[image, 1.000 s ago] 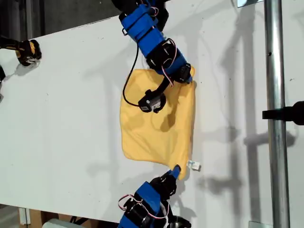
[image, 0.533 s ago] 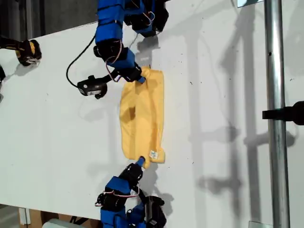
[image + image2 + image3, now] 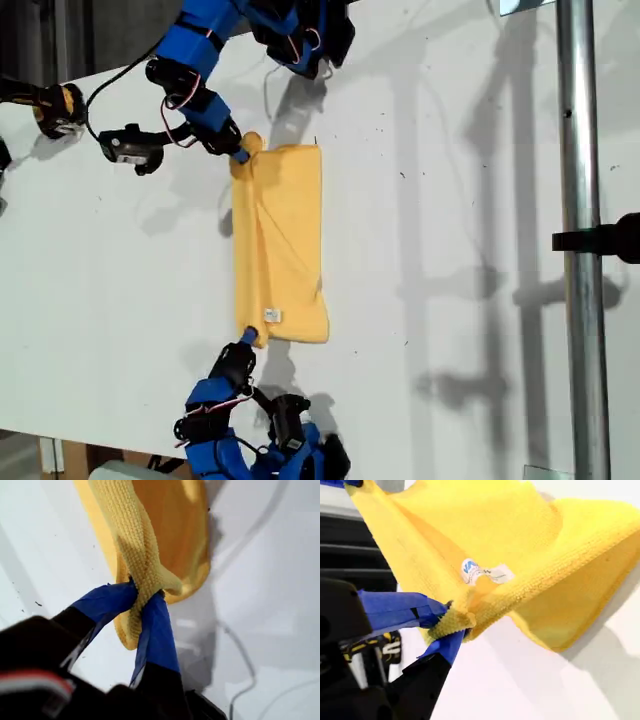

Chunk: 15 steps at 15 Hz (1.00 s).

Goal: Grasp corners of a towel and fold twice.

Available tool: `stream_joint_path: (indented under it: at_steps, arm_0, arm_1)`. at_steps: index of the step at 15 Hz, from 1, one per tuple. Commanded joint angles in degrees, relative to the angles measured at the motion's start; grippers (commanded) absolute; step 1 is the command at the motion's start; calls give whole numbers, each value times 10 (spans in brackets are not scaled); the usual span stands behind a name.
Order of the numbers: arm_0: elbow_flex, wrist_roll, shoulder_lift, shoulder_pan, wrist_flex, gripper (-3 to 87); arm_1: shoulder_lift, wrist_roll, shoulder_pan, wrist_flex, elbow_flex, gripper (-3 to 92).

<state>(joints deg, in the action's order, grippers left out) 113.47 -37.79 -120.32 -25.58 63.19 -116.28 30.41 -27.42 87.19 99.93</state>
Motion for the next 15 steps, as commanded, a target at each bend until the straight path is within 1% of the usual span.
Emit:
stream_joint_path:
  at_steps: [1, 3, 7, 8, 10, 11, 13, 15]
  arm_0:
    - [-14, 20, -32, -32, -26, -15]
    - [-18, 33, -40, -34, -36, -15]
    - [44, 37, -110, -45, -94, -15]
    - [50, 41, -121, -54, -91, -15]
    - [53, 44, -119, -51, -63, -14]
    - [69, 33, -115, -43, -66, -14]
    - [117, -1, -117, -22, -97, -14]
    - [136, -36, -101, 11, -107, -14]
  arm_1:
    - [-31, -33, -31, -20, -20, -1]
    - [-50, -47, -42, -32, -26, -1]
    - [-129, -60, -85, -40, -9, -1]
    - [-134, -59, -91, -38, -5, -1]
    - [-127, -42, -56, -42, 21, -1]
    - [-126, -31, -40, -51, 42, -1]
    - [-123, -11, -18, -63, 72, -1]
    - [-109, 11, 10, -63, 88, -1]
